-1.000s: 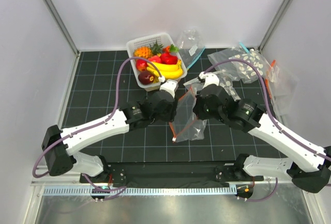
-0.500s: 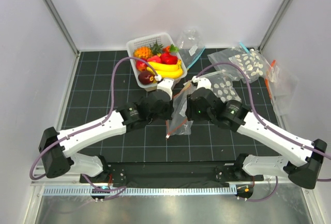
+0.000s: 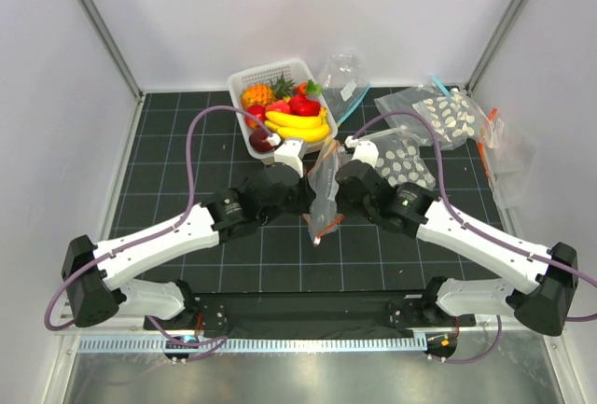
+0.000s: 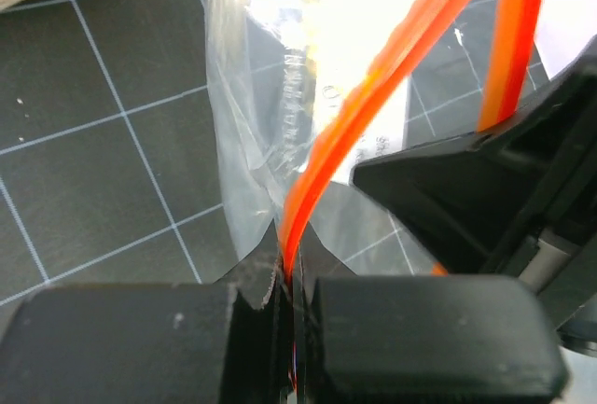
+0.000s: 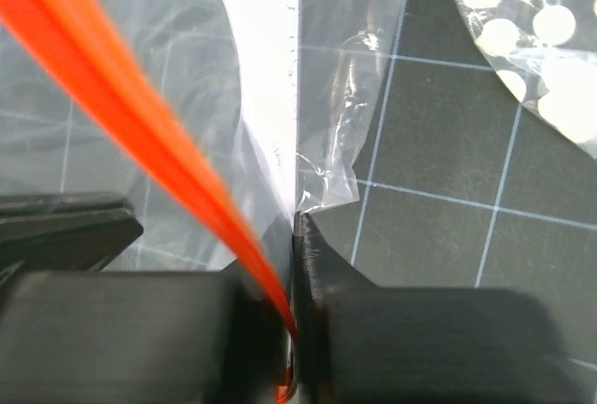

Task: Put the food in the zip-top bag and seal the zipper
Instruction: Open the zipper of the food storage bag at the center of the board.

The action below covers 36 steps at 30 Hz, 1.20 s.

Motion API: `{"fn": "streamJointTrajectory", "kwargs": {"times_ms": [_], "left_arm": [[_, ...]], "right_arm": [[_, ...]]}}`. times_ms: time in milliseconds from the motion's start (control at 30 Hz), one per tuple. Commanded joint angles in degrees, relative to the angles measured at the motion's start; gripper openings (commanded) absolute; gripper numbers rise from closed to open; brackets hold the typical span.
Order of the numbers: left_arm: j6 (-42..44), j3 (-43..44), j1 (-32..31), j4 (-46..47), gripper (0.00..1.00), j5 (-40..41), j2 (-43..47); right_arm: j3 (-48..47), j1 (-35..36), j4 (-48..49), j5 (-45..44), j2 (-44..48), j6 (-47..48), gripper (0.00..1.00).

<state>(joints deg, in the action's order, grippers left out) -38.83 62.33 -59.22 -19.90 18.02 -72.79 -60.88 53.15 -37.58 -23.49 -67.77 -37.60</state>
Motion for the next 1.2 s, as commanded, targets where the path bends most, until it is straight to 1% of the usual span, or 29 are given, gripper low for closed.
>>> {"fn": "streamJointTrajectory", "kwargs": {"times_ms": [0,33,67,100,133,200,233,300,400,500,700,767,933,967,1067,1167], "left_arm": [[0.06,0.95,0.25,0.93,0.0,3.06,1.43],[0.5,1.74,0.51,-2.3,0.0,5.51,0.64],[1.64,3.4,0.68,-3.9,0.0,6.58,0.11],[2.0,4.03,0.86,-5.4,0.0,7.81,-0.59],[2.35,4.64,1.12,-7.5,0.0,9.12,-1.29],[2.79,5.0,1.3,-8.57,0.0,10.36,-1.56],[2.88,4.74,1.48,-8.66,0.0,11.15,-1.56],[2.88,3.95,2.0,-8.75,0.0,11.25,-1.56],[3.14,2.89,3.67,-8.31,0.0,9.49,-2.17],[3.5,2.45,4.46,-8.22,0.0,9.49,-3.14],[4.46,2.45,4.9,-7.87,0.0,8.79,-6.21],[4.64,2.71,4.9,-7.79,0.0,7.82,-7.09],[5.25,2.36,4.9,-2.61,0.01,0.1,-7.18],[5.25,2.88,4.9,-2.6,0.01,-0.61,-7.45],[5.43,5.26,4.9,-3.48,0.0,-4.12,-8.76],[5.26,6.4,4.9,-4.09,0.0,-6.41,-9.21]], "right_arm": [[-4.58,0.2,-4.65,-6.2,-0.86,-0.02,0.01],[-6.25,0.2,-7.3,-7.0,-1.75,0.25,0.01],[-9.83,0.2,-10.03,-8.14,-2.54,0.43,0.01],[-11.61,0.2,-15.8,-9.11,-3.5,0.51,0.01],[-13.37,0.2,-18.46,-11.04,-4.99,0.43,0.01],[-17.15,0.29,-25.3,-12.98,-6.06,-0.01,0.01],[-18.21,0.21,-27.26,-14.99,-6.5,-0.36,0.01],[-20.24,0.2,-31.56,-16.15,-6.41,-0.54,0.01],[-21.91,0.21,-35.96,-17.91,-5.97,-0.98,0.01],[-22.96,0.2,-39.4,-19.93,-5.45,-1.94,0.01],[-23.67,0.2,-39.32,-22.65,-2.2,-1.77,0.02],[-23.41,0.2,-38.45,-23.1,-1.41,-0.29,0.02],[-20.69,0.2,-31.25,-19.94,-0.35,4.9,0.03],[-19.64,0.12,-30.19,-19.76,-0.52,5.52,0.08],[-17.44,0.21,-26.76,-19.84,-0.79,8.07,0.11],[-15.33,0.2,-24.03,-21.6,-0.96,9.57,0.21]]}}
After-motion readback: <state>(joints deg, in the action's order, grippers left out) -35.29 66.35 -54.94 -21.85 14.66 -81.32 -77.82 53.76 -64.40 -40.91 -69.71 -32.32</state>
